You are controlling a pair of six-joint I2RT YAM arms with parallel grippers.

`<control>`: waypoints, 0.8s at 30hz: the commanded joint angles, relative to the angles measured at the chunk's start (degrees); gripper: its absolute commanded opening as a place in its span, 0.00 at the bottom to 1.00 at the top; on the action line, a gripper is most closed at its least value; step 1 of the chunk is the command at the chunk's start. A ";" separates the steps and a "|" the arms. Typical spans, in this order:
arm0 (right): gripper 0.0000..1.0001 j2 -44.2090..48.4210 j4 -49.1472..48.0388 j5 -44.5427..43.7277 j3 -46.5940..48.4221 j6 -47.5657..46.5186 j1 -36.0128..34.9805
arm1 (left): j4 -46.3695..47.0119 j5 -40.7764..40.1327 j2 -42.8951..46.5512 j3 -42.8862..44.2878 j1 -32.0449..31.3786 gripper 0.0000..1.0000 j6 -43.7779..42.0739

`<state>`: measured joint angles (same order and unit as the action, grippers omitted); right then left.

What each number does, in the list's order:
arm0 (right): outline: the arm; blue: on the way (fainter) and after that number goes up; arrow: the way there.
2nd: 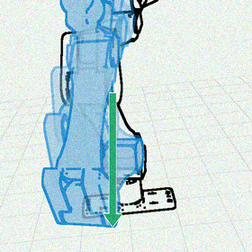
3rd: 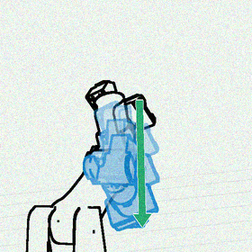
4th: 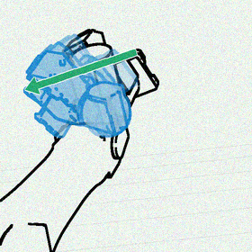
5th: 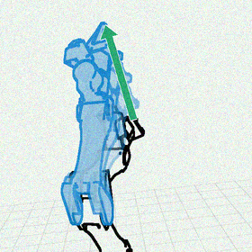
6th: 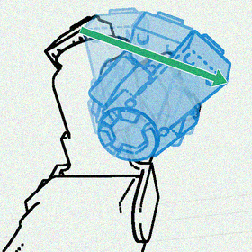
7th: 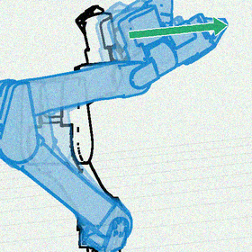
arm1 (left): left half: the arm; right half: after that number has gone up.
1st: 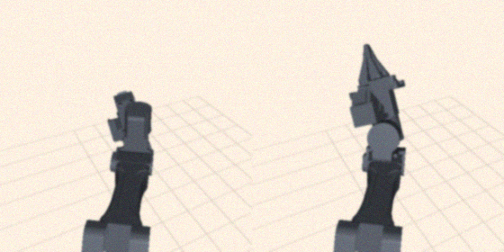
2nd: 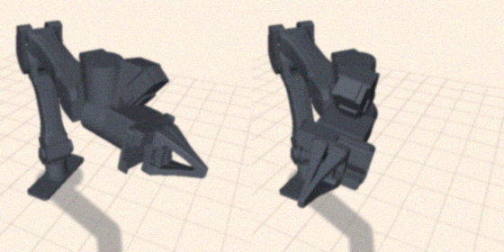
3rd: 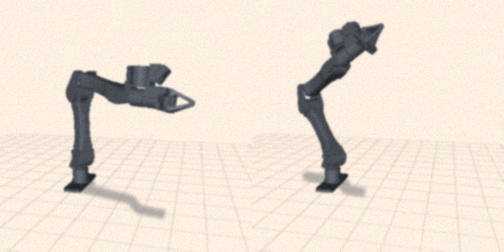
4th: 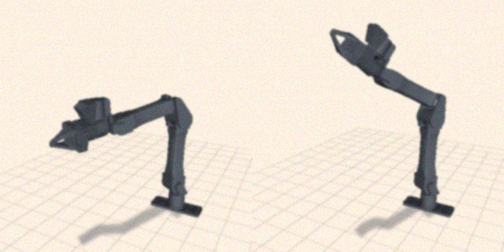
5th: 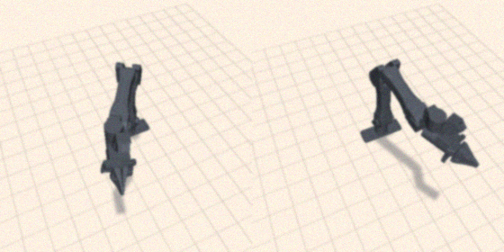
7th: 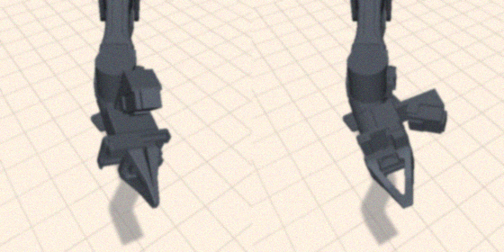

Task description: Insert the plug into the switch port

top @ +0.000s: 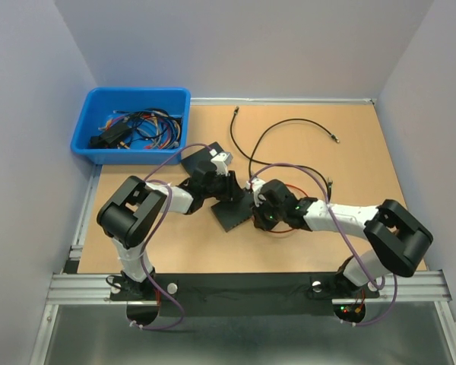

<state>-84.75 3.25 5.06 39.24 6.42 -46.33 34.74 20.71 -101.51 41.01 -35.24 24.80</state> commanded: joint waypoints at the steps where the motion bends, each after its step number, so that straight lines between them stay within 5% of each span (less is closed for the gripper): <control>1: 0.00 4.06 -21.27 -4.71 2.24 -0.88 0.18 | -17.95 16.12 -5.01 -4.01 -6.68 0.48 4.73; 24: 0.01 0.03 -25.48 -9.10 -1.62 0.00 0.18 | -17.69 16.99 -5.80 -3.84 -6.33 0.48 4.56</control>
<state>-81.45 1.83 2.13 36.62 7.11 -46.70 35.64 22.57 -102.59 41.30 -35.24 26.28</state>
